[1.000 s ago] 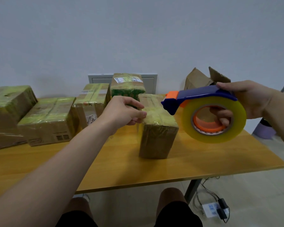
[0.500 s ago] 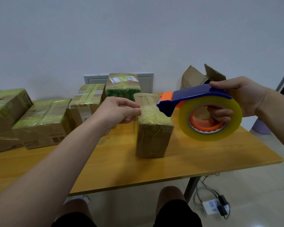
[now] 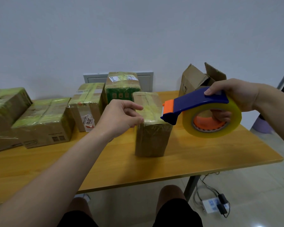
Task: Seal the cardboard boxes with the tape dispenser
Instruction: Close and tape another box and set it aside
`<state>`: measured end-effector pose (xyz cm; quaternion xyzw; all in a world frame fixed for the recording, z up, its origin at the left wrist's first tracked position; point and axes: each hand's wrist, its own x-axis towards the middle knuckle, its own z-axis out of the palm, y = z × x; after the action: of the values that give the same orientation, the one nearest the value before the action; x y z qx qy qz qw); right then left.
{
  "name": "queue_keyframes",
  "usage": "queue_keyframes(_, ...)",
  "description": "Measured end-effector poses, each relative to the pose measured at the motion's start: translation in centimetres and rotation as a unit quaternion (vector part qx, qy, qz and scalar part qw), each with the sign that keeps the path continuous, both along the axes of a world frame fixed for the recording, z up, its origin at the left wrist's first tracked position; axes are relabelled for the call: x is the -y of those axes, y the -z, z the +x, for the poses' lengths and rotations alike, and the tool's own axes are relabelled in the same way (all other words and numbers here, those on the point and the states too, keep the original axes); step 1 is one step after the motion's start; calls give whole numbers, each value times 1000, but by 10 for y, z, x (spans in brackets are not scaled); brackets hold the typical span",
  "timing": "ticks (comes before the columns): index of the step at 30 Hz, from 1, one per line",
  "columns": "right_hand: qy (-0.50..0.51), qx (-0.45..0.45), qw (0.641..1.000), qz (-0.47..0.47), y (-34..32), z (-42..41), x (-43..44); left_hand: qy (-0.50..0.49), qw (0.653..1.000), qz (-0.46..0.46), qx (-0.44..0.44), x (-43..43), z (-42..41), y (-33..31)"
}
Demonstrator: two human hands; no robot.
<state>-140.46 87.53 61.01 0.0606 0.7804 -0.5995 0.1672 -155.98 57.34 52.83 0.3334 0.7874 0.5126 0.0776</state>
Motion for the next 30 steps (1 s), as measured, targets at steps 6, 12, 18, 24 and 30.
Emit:
queue_keyframes(6,-8,14,1000,6,2,-2,0,-14,998,2,-53,2,2,8)
queue_keyframes(12,-20,17,1000,7,3,-7,5,-7,999,-15,-39,6,-3,8)
queue_keyframes(18,-30,28,999,34,-2,-15,11,-35,997,-59,-35,9,-7,6)
queue_keyframes(24,-30,37,998,45,-9,-19,12,19,987,-89,129,14,-21,-1)
queue_keyframes(30,-7,49,997,56,2,-21,14,75,972,-82,206,11,-31,2)
